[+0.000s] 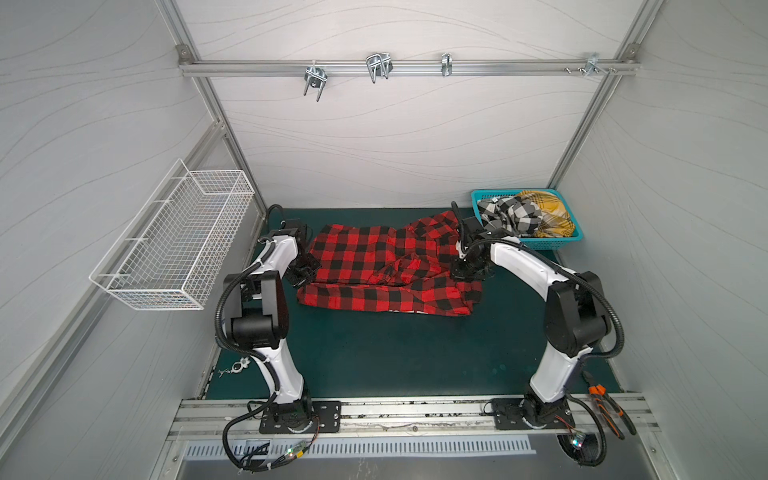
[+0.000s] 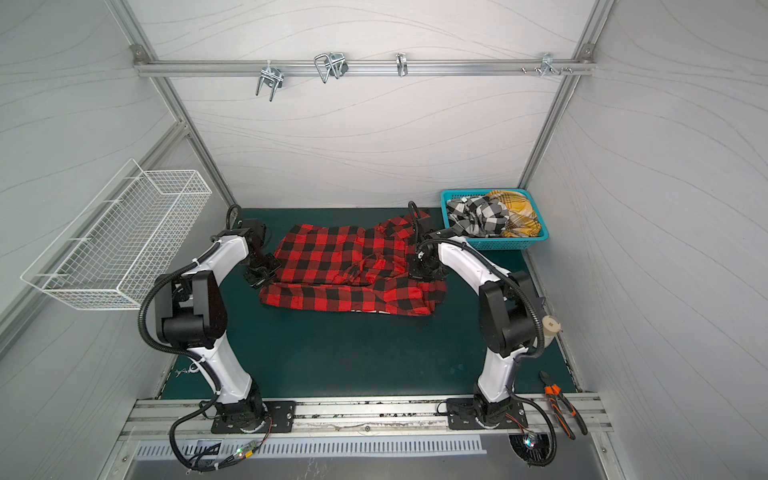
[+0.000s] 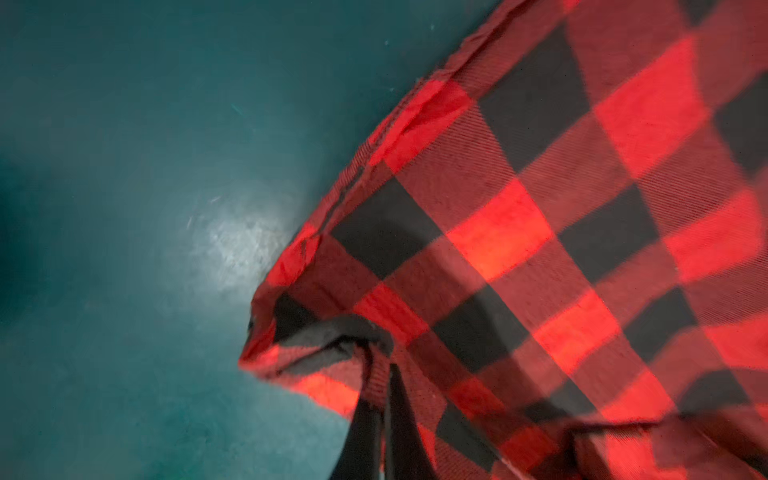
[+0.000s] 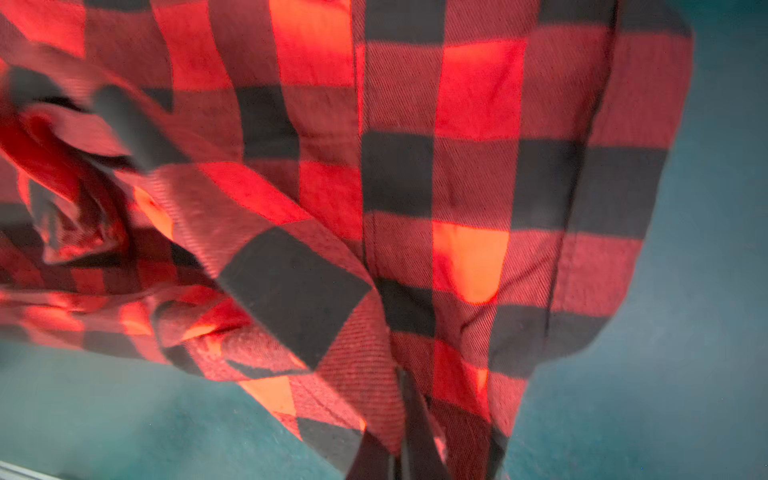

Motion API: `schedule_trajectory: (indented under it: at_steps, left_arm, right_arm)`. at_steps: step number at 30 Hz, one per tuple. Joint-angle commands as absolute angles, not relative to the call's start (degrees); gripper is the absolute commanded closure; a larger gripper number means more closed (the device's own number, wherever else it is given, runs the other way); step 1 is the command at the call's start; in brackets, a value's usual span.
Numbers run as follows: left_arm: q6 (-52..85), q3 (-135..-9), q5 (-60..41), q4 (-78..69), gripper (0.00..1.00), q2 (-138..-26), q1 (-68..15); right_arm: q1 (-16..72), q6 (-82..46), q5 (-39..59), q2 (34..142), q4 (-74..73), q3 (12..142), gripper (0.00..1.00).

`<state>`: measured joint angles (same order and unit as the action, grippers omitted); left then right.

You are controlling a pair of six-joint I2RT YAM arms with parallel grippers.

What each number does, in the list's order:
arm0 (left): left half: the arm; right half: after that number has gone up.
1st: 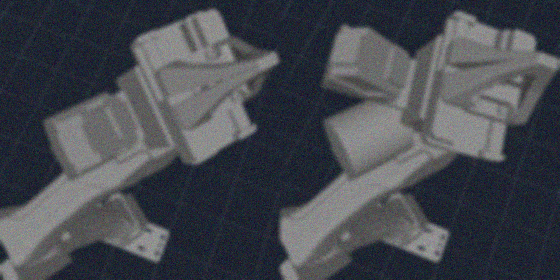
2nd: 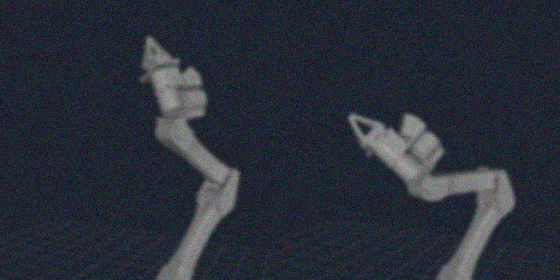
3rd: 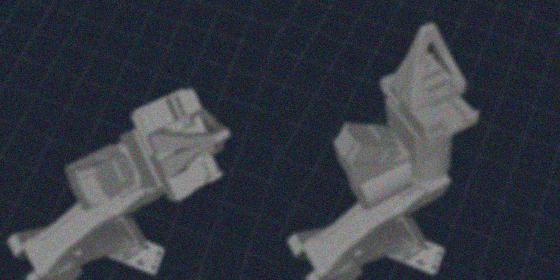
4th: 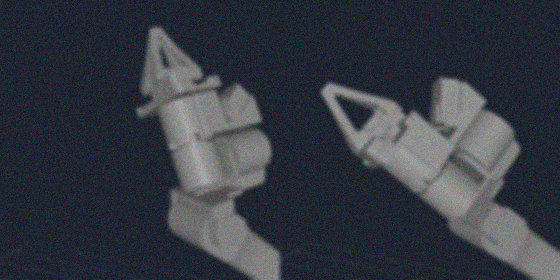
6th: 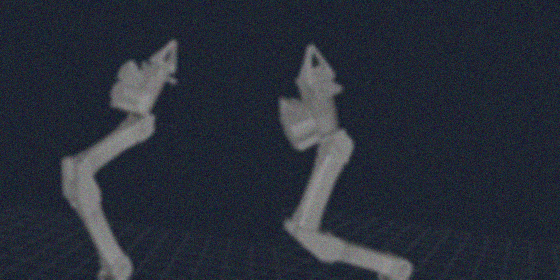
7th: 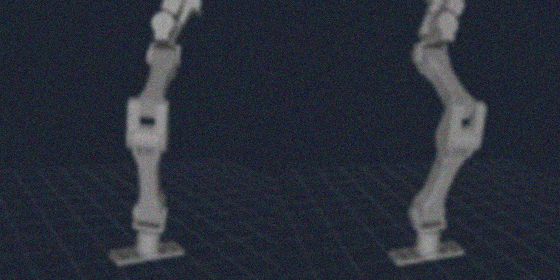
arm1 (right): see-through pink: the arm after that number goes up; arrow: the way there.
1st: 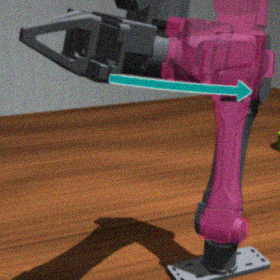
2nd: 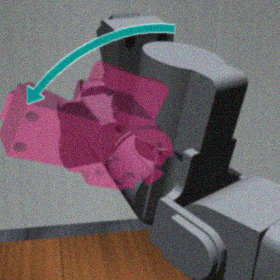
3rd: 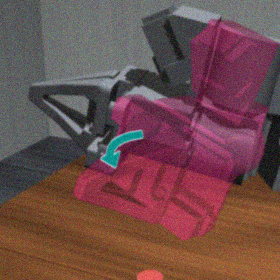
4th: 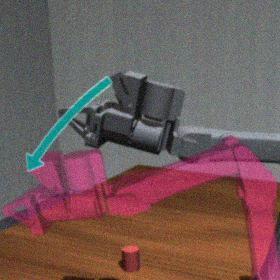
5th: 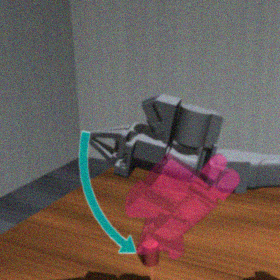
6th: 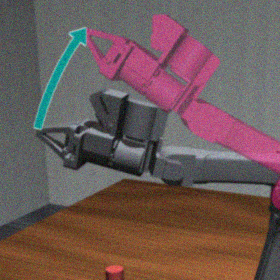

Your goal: Fold and stack the long sleeve shirts

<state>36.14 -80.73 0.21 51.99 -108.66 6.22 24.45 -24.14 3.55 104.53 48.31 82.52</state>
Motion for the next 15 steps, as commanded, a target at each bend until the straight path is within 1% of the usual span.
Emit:
schedule_trajectory:
  at_steps: [1,3,5,6,8,9,10,11,13,15]
  left_arm:
    - [35.19,-84.10,1.52,51.35,1.00,-115.06,6.50]
    - [34.79,-85.13,1.50,50.89,1.00,-118.22,6.50]
    - [34.41,-85.64,1.82,50.28,1.00,-120.10,6.46]
    - [34.28,-85.90,1.85,50.27,0.94,-120.60,6.50]
    - [34.10,-86.38,2.45,51.02,0.71,-120.84,6.45]
    - [34.11,-86.40,2.63,51.39,0.62,-120.11,6.43]
    - [34.19,-86.40,3.67,51.87,0.55,-118.60,6.10]
    - [34.00,-86.60,4.68,52.39,0.49,-117.11,5.56]
    - [32.81,-87.73,6.44,53.58,0.44,-112.83,3.32]
    - [31.23,-88.15,7.64,53.14,0.39,-107.98,-0.76]
  right_arm:
    - [23.14,-23.76,3.48,109.66,49.38,84.65,1.00]
    - [23.20,-22.53,6.22,113.81,50.01,87.24,1.00]
    - [23.49,-22.25,6.56,116.45,50.53,88.40,1.00]
    - [23.47,-22.15,6.68,117.33,50.55,88.61,1.00]
    - [23.45,-22.24,6.71,118.01,50.45,88.46,1.00]
    - [23.42,-22.13,7.02,118.04,50.38,88.26,0.98]
    - [23.45,-21.97,7.21,117.93,50.44,88.12,0.91]
    - [23.47,-21.98,7.33,117.73,50.78,88.22,0.84]
    - [23.67,-21.97,7.50,116.34,51.40,88.30,0.69]
    - [24.11,-21.98,6.85,114.26,52.19,88.42,0.61]
